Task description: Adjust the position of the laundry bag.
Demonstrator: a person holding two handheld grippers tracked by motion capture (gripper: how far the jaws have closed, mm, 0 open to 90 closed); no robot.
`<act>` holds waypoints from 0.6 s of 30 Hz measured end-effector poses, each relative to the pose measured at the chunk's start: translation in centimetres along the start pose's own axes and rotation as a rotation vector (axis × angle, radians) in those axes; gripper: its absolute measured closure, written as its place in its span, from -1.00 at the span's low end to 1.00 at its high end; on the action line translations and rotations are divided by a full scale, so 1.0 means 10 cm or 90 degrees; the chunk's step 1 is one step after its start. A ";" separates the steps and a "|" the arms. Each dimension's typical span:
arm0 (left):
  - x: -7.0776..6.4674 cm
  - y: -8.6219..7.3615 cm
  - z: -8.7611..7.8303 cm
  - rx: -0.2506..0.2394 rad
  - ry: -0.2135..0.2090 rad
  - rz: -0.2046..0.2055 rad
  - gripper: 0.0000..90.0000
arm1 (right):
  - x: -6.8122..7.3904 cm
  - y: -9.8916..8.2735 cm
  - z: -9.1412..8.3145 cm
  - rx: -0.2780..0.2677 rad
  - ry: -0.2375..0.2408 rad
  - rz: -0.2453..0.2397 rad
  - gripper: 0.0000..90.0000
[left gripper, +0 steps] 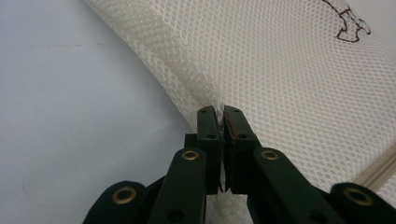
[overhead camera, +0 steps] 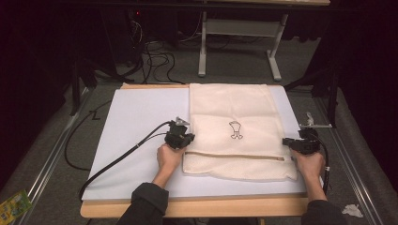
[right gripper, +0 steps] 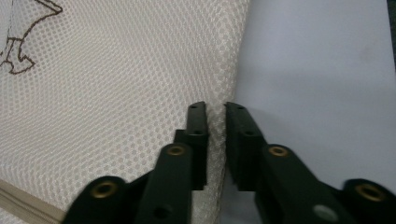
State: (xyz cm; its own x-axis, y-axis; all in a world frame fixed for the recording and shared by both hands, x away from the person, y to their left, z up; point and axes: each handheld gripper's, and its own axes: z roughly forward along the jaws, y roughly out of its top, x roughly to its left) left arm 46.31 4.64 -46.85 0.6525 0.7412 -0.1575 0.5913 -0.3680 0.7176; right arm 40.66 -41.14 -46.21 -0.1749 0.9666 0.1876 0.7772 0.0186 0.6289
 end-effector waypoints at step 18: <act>0.04 0.07 -0.22 -0.034 -0.002 0.016 0.93 | 0.08 0.01 -0.09 -0.027 0.033 -0.027 1.00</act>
State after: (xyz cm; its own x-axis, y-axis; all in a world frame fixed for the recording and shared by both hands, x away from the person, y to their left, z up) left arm 45.90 5.89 -44.95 0.6684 0.7303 -0.1410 0.5486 -0.3560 0.7565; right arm 40.10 -40.57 -45.33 -0.2393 0.9506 0.1975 0.7422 0.0479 0.6685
